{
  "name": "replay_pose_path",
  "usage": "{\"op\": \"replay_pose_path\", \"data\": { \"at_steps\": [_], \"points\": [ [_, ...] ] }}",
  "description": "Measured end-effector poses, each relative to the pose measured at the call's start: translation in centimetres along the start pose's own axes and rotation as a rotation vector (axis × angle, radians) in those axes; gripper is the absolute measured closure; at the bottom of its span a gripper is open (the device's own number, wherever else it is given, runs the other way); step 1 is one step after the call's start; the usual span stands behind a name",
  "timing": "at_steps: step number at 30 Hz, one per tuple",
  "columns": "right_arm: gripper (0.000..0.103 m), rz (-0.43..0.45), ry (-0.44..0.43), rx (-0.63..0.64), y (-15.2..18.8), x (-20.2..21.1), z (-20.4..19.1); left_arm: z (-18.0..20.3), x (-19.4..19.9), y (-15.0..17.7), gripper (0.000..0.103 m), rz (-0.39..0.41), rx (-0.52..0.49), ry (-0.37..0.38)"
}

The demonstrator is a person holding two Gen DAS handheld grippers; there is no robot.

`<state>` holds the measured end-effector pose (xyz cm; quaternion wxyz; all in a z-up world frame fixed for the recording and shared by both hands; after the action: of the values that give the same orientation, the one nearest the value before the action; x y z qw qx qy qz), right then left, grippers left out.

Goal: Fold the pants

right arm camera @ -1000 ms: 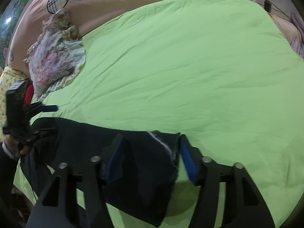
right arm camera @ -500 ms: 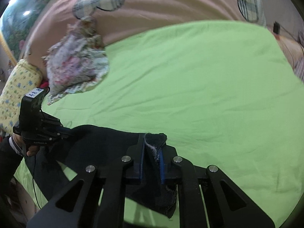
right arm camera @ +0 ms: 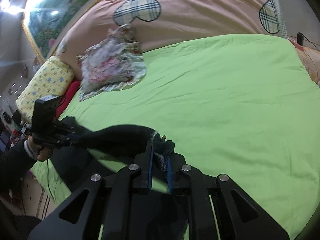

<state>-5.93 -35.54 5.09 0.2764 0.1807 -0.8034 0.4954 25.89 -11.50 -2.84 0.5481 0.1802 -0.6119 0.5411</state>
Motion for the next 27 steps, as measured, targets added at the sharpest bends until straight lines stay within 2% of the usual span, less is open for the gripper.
{"op": "replay_pose_path", "data": {
  "at_steps": [4, 12, 19, 27],
  "points": [
    [0.091, -0.018, -0.02, 0.038, 1.9, 1.2, -0.8, 0.7, 1.4, 1.6, 0.097, 0.013, 0.008, 0.018],
    [0.091, -0.05, 0.002, 0.069, 5.2, 3.1, -1.1, 3.8, 1.5, 4.1, 0.097, 0.011, 0.019, 0.061],
    [0.091, -0.156, 0.062, 0.136, 8.2, 2.6, -1.7, 4.9, 0.7, 6.0, 0.097, -0.01, 0.046, 0.083],
    [0.092, -0.184, 0.089, 0.152, 8.8, 3.4, -1.9, 6.1, 1.0, 6.2, 0.098, 0.01, 0.048, 0.116]
  ]
}}
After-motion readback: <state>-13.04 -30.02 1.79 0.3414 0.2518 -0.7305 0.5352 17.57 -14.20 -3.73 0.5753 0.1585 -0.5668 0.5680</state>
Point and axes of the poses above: each gripper's, at about its wrist camera, not at the fingertips, and x roughly against the way its jaws point, z to its right, y to its underside, the point moved 3 cm from there along -x, roughly the way its jaws point, and after that the axes turned 11 degrees about -y, right-handed, at the moved point
